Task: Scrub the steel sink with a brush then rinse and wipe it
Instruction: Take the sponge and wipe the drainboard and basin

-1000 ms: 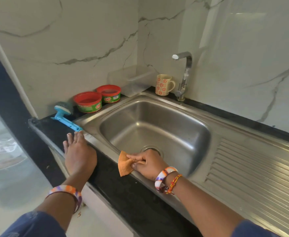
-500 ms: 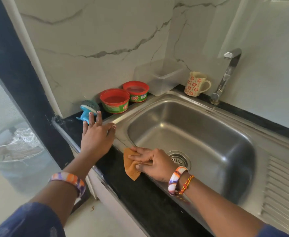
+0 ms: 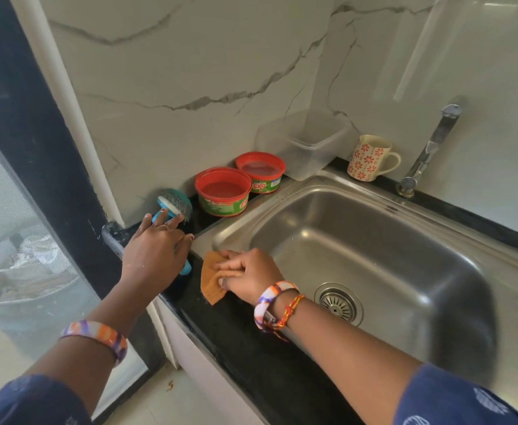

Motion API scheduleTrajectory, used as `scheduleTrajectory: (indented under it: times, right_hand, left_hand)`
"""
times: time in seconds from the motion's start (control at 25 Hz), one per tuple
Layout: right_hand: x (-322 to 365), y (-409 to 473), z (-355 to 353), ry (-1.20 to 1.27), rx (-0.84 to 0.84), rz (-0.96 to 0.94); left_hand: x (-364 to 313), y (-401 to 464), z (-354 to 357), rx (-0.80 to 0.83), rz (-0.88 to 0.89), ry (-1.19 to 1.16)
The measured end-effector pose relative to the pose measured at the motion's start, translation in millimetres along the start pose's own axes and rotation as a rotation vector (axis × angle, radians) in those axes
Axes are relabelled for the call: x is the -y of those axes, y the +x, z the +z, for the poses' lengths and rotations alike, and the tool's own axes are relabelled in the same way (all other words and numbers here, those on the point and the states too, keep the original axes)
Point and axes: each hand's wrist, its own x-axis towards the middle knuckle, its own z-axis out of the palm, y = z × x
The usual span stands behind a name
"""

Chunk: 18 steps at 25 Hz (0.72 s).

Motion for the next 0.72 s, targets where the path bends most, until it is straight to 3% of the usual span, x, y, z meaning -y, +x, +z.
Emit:
scheduleTrajectory:
  times: [0.2,0.36,0.44,0.52,0.64,0.72]
  right_hand:
    - [2,28,9,0.17,-0.201,0.154]
    - [-14,42,-7,0.242,-0.403,0.294]
    - [-24,39,-25,0.489,-0.504,0.406]
    - [-25,22,-43,0.736,-0.594,0.386]
    - [-15,-23,-55,0.599,-0.432,0.119]
    - [-6,-54,-49,0.263,-0.171,-0.014]
  left_hand:
    - [-5,8,6,0.08,0.035,0.165]
    - [-7,8,2,0.23,0.095,0.128]
    - [-6,4,-5,0.268,0.149,0.163]
    - [-3,0,-10,0.283,0.174,0.21]
    - [4,-7,-12,0.326,0.159,0.233]
    - [4,-8,-14,0.345,0.145,0.241]
